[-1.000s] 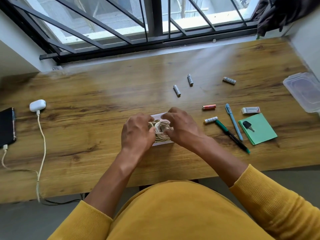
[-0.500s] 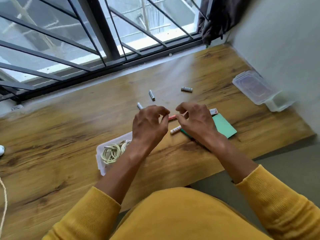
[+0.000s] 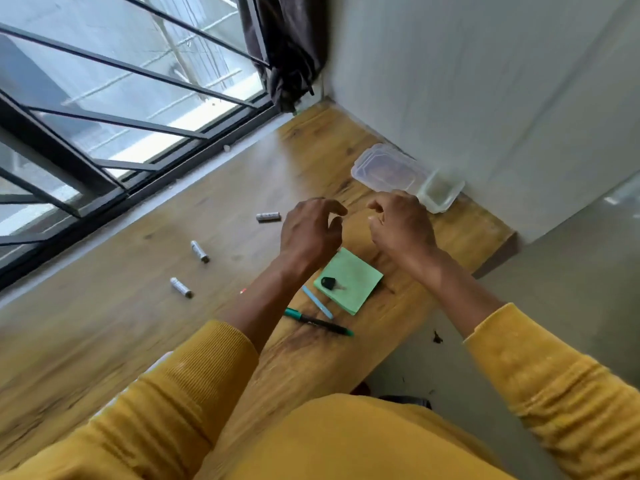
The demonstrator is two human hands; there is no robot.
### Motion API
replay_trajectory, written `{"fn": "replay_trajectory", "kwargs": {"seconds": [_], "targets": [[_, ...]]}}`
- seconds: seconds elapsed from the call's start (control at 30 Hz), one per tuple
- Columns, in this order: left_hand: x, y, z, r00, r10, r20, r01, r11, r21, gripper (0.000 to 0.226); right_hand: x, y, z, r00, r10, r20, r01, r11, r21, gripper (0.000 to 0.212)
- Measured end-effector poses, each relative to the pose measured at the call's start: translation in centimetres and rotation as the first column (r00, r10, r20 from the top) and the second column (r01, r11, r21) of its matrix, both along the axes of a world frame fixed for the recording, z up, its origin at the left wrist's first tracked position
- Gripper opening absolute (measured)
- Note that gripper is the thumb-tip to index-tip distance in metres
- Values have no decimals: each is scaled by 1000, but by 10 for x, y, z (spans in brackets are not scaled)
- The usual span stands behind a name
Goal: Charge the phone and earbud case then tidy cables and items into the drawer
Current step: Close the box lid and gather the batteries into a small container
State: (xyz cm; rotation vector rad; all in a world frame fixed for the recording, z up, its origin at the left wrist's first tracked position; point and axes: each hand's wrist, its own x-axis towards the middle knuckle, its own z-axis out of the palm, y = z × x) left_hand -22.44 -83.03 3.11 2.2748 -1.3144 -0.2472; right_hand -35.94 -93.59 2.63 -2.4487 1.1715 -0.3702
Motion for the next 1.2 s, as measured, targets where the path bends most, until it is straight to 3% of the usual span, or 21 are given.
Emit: {"fn": "replay_trajectory", "kwargs": {"seconds": [0.27, 0.6, 0.9, 1.2], "targets": [[11, -82, -27, 969, -209, 134, 198, 976, 92, 34, 3, -43, -14, 963, -40, -266, 25, 998, -60, 30], [24, -110, -41, 944, -295, 147, 280, 953, 120, 30, 22, -57, -17, 944, -62, -324, 38, 996, -79, 27], [42, -85, -29, 973, -152, 175, 153, 988, 12, 32, 46, -39, -13, 995, -63, -77, 54, 992, -112, 17], [81, 17, 4, 942, 133, 308, -82, 981, -173, 29, 62, 7, 15, 962, 179, 204, -137, 969, -204, 6]]}}
